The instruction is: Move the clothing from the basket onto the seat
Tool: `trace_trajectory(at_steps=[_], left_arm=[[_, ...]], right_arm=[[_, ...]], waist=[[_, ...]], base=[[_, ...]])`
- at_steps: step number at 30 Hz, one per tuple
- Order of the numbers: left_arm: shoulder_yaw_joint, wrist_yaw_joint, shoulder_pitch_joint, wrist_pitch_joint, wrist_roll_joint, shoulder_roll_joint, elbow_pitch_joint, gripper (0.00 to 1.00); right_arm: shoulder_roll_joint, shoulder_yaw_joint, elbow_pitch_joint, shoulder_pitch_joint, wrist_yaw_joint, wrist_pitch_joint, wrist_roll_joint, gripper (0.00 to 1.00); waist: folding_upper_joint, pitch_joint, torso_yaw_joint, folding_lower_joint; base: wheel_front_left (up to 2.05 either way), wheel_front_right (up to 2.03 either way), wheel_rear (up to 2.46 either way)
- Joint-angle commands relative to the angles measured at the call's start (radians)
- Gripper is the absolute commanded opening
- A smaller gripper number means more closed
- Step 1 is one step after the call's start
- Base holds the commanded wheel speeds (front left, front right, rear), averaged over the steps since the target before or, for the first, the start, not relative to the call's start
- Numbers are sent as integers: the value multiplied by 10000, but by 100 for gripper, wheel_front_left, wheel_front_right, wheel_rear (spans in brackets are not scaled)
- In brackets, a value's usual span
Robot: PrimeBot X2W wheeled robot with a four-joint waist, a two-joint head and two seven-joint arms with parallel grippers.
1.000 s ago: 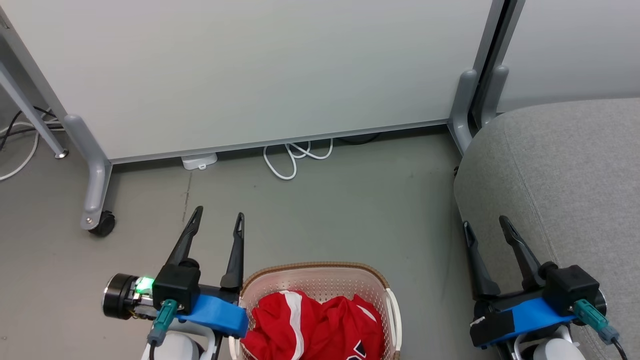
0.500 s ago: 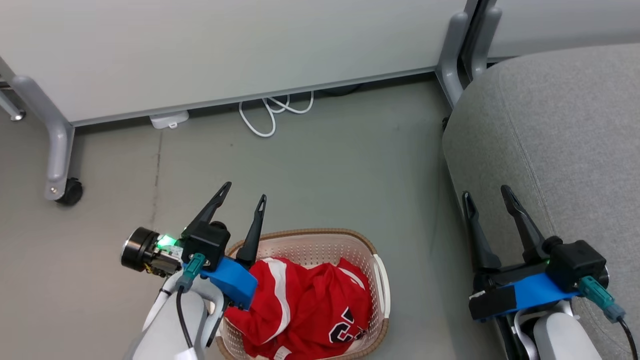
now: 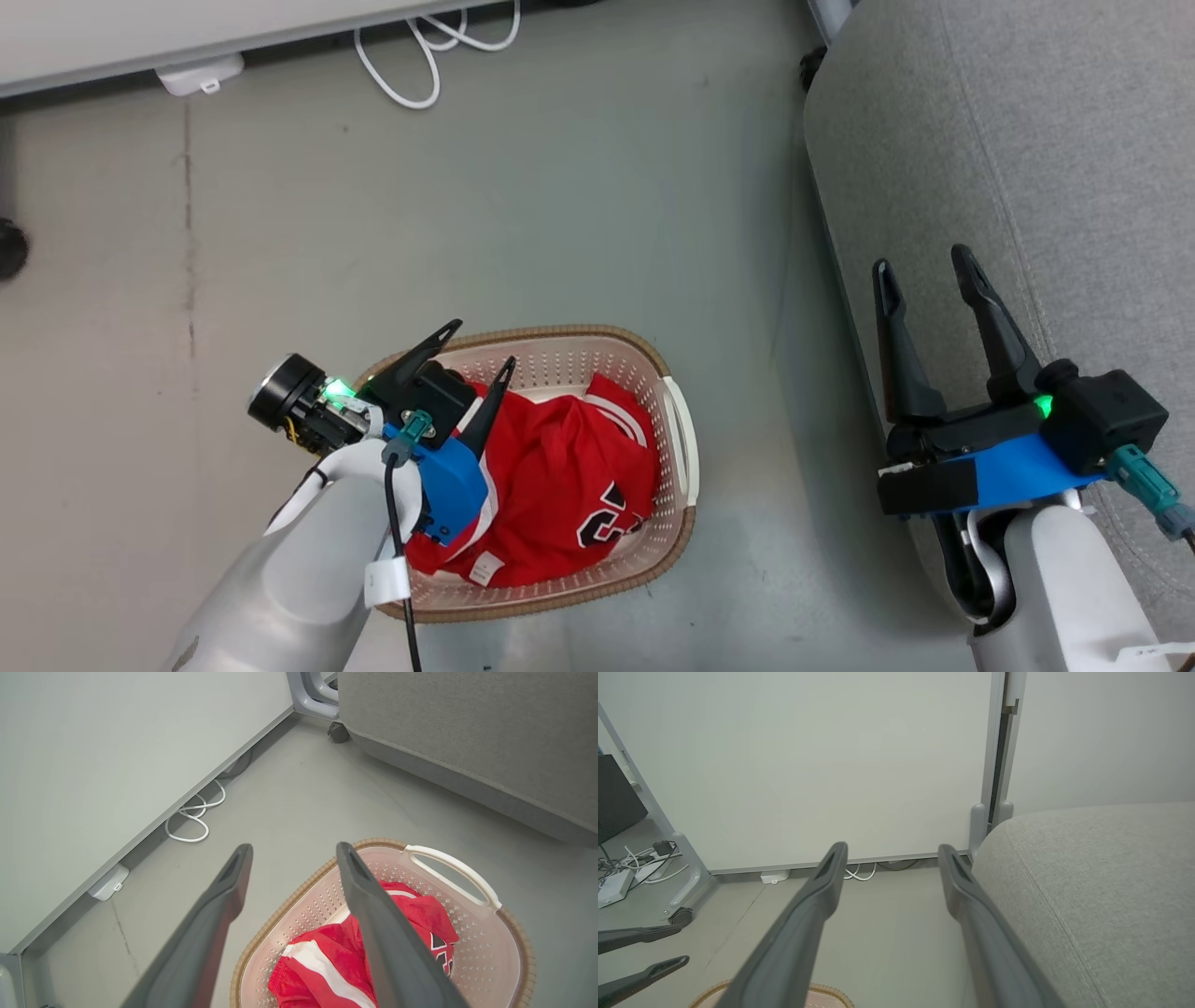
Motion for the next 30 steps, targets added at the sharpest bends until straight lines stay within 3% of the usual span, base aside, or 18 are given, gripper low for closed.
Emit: trace_trajectory(at_steps=[1,10,15,30], left_arm=[[-94,-8,-219,-28,-50,98,117,100],[-1997,-8,-1460,-8,-833,-11,2240,100],[-2874,-8,-1961,571,-1230,-143,3210,100],[-4674,-9,-2998,2355,-2178,-96,4056,100]], right_arm=[[-38,-14,-50,-205,4,-35,-11,100],[-38,-96,-313,-823,4,-35,-157,100],[-38,-126,-437,-1085,4,-35,-213,100],[-38,-114,-683,-1716,4,-35,-269,100]], waist=[[0,493,-177,-1],[0,1799,-318,-1],[0,2444,-301,-1],[0,3704,-280,-1]], base=[[0,0,0],[0,0,0],[0,0,0],[0,0,0]])
